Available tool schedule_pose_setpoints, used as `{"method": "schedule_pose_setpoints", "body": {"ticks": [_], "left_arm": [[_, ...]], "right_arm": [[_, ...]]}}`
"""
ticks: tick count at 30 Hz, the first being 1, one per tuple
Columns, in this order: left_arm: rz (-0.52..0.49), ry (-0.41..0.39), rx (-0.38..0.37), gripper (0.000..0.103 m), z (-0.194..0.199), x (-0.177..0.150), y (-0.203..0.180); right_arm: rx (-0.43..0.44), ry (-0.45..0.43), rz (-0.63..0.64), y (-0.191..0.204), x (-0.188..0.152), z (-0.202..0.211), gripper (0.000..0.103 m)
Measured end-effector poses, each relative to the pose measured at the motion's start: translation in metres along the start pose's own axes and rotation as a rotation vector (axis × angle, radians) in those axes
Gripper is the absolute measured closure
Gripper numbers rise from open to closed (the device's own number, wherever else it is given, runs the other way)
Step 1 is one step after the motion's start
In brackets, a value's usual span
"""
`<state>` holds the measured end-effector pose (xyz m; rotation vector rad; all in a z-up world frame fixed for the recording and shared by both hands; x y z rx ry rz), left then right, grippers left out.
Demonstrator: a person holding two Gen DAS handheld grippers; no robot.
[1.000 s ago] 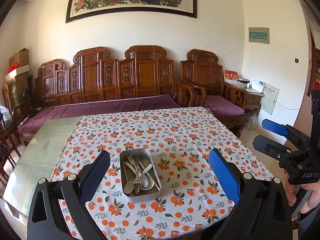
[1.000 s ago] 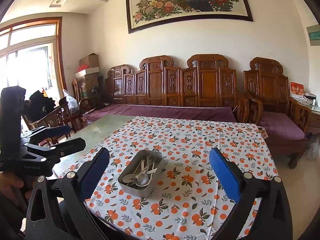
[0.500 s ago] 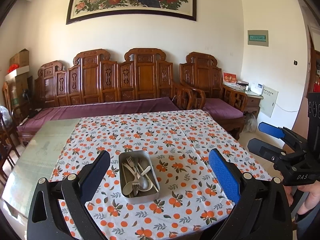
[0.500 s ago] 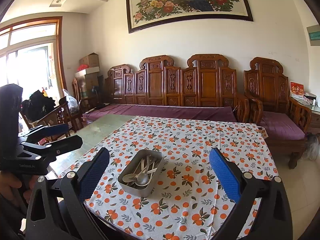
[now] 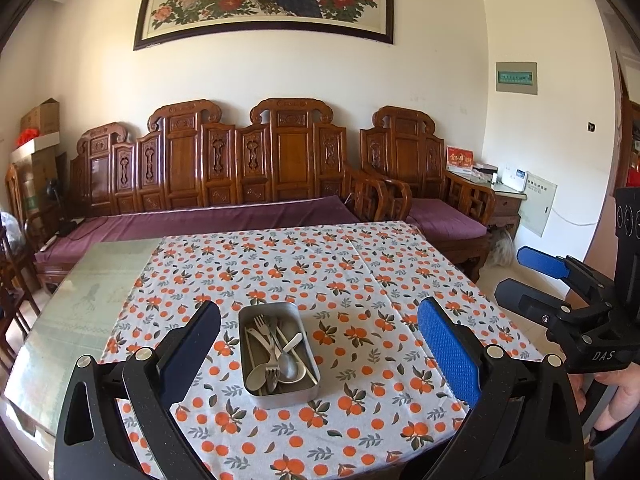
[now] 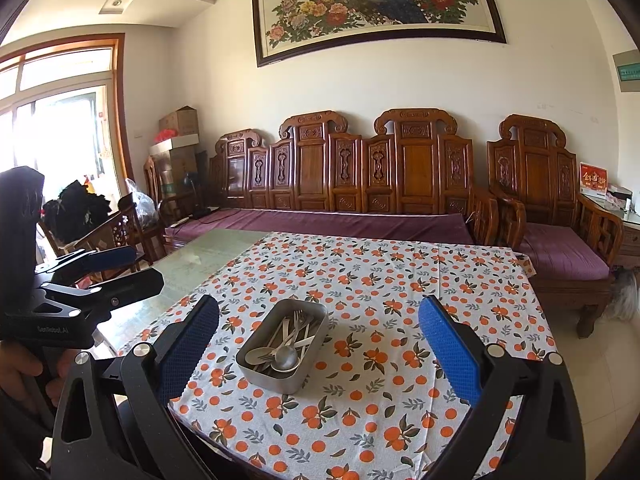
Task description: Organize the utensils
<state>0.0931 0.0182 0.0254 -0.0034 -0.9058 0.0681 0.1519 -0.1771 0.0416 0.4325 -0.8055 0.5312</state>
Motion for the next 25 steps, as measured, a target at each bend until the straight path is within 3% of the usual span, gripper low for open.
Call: {"method": "schedule_pose_setpoints", "body": {"ticks": [25], "left_arm": [[0.0,-0.009,0.004,0.008,0.0065,0.0031,-0.0015]], "right_arm": [[-0.002,0.0,0.0,0.0034,0.0004,0.0018,0.002]]}}
Point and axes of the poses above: each gripper's, at about its wrist camera, not at the fingertips, and z roughly against the way its jaws point, y to its left, x to its top, the point moved 2 cm from there along -z, roughly the way its jaws point, and after that the axes turned 11 degrees about y, right-handed, at the moved point
